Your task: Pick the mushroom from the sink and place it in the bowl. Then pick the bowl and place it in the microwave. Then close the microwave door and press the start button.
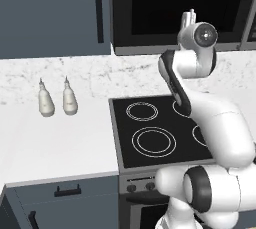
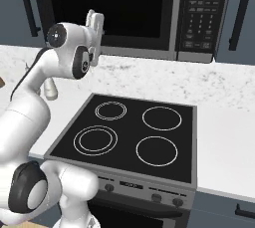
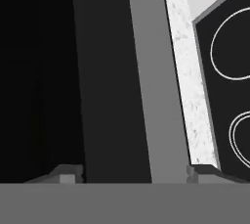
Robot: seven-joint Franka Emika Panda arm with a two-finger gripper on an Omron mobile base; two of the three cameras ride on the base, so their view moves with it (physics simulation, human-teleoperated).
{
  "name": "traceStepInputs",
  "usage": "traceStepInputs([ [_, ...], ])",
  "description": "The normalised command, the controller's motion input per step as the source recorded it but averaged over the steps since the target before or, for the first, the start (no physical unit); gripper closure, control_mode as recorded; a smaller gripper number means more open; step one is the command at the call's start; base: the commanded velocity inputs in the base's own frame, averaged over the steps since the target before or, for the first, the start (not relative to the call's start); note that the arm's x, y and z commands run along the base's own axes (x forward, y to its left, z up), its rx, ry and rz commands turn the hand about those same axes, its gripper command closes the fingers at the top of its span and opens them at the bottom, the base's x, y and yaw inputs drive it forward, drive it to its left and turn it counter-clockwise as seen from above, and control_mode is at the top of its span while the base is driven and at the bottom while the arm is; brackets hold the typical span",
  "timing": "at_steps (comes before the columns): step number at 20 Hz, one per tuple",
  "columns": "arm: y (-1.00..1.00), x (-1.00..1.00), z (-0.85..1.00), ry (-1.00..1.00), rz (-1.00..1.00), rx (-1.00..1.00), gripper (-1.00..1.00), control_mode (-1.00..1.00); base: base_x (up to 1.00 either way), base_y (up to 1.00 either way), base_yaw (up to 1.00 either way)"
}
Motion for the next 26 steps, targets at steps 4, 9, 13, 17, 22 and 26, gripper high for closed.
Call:
traceStepInputs([
  [4,-0.01,0.45,0.0,0.0,0.18,0.09,-1.0,-1.0,0.0,0.0,0.0],
  [9,-0.02,0.09,-0.08,0.0,0.17,0.06,-1.0,-1.0,0.0,0.0,0.0],
  [13,-0.29,-0.72,-0.06,-0.03,0.15,0.06,-1.0,-1.0,0.0,0.0,0.0],
  [17,-0.46,-1.0,0.01,-0.1,0.11,0.07,-1.0,-1.0,0.0,0.0,0.0],
  [22,-0.56,-0.98,0.04,-0.03,0.04,0.07,-1.0,-1.0,0.0,0.0,0.0],
  [26,-0.72,-0.67,0.0,0.0,0.01,0.02,-1.0,-1.0,0.0,0.0,0.0],
])
